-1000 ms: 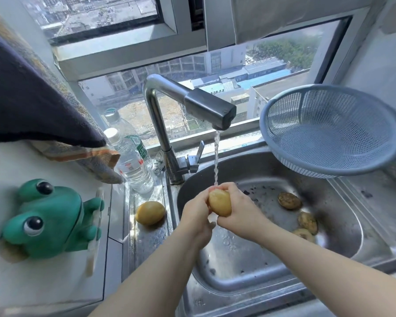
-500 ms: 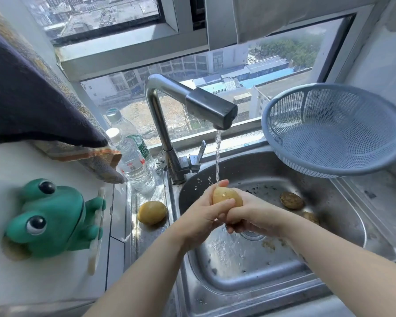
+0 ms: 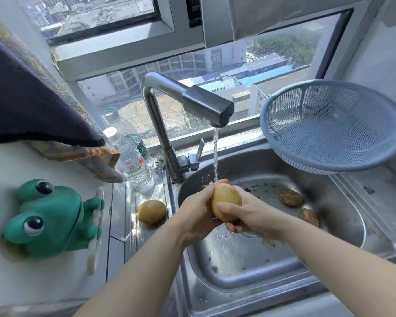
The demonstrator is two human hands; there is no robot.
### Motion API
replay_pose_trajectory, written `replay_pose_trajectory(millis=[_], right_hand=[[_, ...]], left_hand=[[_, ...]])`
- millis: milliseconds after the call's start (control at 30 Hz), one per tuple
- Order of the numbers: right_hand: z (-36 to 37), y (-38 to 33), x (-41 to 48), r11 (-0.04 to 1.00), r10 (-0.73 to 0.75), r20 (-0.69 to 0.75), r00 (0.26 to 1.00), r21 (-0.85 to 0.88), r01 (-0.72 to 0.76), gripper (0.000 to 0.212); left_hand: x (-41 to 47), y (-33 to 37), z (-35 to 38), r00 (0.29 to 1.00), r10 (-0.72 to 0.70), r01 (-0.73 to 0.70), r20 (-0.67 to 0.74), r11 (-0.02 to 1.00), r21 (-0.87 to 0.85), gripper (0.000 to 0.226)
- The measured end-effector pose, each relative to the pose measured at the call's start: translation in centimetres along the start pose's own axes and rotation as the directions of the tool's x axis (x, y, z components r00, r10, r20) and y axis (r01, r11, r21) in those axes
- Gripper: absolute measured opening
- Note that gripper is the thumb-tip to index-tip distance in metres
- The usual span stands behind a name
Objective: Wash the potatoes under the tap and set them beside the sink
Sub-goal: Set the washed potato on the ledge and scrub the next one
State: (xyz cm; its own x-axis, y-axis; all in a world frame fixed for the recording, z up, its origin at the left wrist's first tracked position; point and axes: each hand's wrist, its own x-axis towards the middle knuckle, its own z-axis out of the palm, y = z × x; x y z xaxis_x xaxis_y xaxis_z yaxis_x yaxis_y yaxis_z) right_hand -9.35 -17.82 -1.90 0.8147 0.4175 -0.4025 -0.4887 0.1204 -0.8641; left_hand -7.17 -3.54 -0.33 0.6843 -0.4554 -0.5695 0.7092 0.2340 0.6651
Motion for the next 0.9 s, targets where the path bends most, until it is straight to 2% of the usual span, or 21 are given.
replay_pose_trajectory(millis=[67,100,200,267,333,400,467,567,667,800,900], right_hand=[[-0.1,0.1,0.2,0.995,0.0,0.034,0.999,0.101,-0.003,0.084],[0.0,0.1,0.2,0.991,0.003,0.041,0.999,0.134,-0.008,0.084],[0.4,-0.2,0.2,0.977,0.082,-0.019,0.996,0.199,-0.076,0.063],[0.7,-0.2,0.4,0.964,0.14,-0.101,0.985,0.24,-0.112,0.061],[1.1,-0.2,0.8,0.96,0.158,-0.171,0.973,0.257,-0.111,0.063],[1.6,-0.1,1.1,0.975,0.112,-0.234,0.966,0.214,-0.062,0.06],[2.0,0.1,1.4,0.989,0.028,-0.277,0.961,0.15,0.015,0.052],[2.3,0.5,1.5,0.99,-0.058,-0.293,0.955,0.106,0.093,0.042],[2.0,0.3,1.1,0.983,-0.004,-0.29,0.957,0.173,0.057,0.038],[1.8,0.1,0.6,0.967,0.083,-0.249,0.965,0.252,-0.018,0.045],[2.0,0.3,1.0,0.983,0.042,-0.284,0.958,0.183,0.012,0.048]], left_hand=[[-0.2,0.1,-0.4,0.998,0.012,-0.016,0.062,0.997,0.069,0.034],[-0.3,0.1,-0.5,0.996,0.017,-0.025,0.087,0.995,0.097,0.035],[-0.4,0.1,-1.1,0.987,0.023,-0.051,0.158,0.983,0.179,0.042],[-0.2,0.0,-1.1,0.985,0.056,-0.088,0.164,0.977,0.194,0.045],[0.0,-0.4,-0.6,0.987,0.129,-0.146,0.093,0.967,0.21,0.045],[0.5,-0.9,0.3,0.974,0.218,-0.196,-0.06,0.946,0.257,0.047],[1.1,-1.4,0.9,0.93,0.289,-0.219,-0.227,0.932,0.29,0.044],[1.4,-1.4,1.4,0.908,0.239,-0.19,-0.345,0.967,0.171,0.037],[0.7,-0.6,1.1,0.965,0.125,-0.114,-0.229,0.992,0.06,0.034],[-0.3,0.0,-0.3,0.994,0.11,-0.11,0.007,0.993,0.041,0.032],[0.0,-0.1,-0.6,0.989,0.145,-0.145,0.008,0.985,0.096,0.034]])
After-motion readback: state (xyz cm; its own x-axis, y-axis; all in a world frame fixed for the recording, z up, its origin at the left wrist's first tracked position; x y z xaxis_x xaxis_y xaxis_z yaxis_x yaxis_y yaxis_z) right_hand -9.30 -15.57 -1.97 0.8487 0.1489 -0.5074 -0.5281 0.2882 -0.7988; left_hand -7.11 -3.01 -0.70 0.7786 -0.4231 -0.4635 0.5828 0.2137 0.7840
